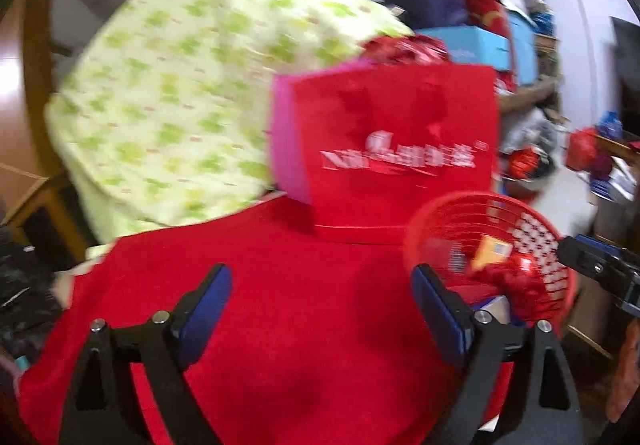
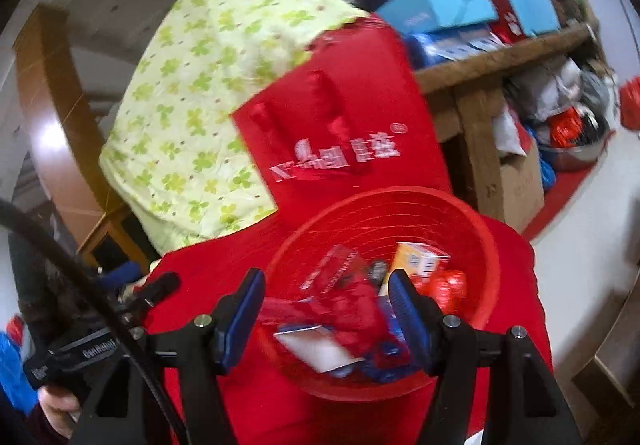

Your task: Collect trash

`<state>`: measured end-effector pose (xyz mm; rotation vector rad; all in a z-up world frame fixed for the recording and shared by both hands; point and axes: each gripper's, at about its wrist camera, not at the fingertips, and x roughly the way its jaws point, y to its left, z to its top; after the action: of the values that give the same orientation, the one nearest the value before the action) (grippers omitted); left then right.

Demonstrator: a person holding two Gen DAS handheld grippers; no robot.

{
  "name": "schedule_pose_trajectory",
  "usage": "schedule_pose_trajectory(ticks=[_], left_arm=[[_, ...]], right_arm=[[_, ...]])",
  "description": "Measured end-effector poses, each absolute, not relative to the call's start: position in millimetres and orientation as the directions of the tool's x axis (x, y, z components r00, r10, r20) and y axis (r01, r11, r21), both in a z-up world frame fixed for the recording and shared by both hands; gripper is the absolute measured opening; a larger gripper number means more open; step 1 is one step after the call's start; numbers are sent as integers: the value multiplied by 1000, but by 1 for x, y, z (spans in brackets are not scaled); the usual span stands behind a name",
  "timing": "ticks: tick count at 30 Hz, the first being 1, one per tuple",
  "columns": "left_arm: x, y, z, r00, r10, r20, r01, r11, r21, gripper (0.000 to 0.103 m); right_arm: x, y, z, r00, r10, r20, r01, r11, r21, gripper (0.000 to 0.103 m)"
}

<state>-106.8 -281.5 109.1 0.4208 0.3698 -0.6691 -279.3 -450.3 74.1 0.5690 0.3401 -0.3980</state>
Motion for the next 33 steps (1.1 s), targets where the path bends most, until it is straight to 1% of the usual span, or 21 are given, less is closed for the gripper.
schedule_pose_trajectory(ticks=[2,5,8,12,17,20,23,27,31,33], left_arm=[[-108,-257,118,780,-468,-415,600,748,283,96],[-108,-223,129,840,-390,-377,511,803,307,96],[-107,-195,138,871,-328,-367,448,835,318,97],[-108,-162,144,890,-284,-356,398,864,307,97],[-113,-127,145,899,-249,-361,362,885,292,97],[-112,-105,145,894,-229,-384,344,902,262,97],[-111,-87,143,891,-215,-400,328,914,238,97],[-109,-68,136,896,-173,-409,292,923,251,97],[-109,-49,130,900,-123,-419,240,940,241,97],[-110,-41,128,899,-104,-425,219,948,230,97]], right_arm=[[-272,-431,84,879,-251,-406,424,800,425,72],[-261,-399,97,896,-218,-387,371,845,384,73],[-249,-367,108,908,-179,-379,320,879,352,74],[-237,-327,118,913,-149,-379,281,904,323,74],[-225,-292,126,891,-183,-417,311,913,265,74],[-217,-275,128,875,-198,-442,323,918,230,74],[-210,-258,129,866,-189,-462,316,925,213,74],[-200,-241,128,858,-170,-484,298,933,201,74],[-196,-226,131,861,-145,-488,277,938,210,74],[-197,-220,133,864,-163,-476,288,936,202,74]])
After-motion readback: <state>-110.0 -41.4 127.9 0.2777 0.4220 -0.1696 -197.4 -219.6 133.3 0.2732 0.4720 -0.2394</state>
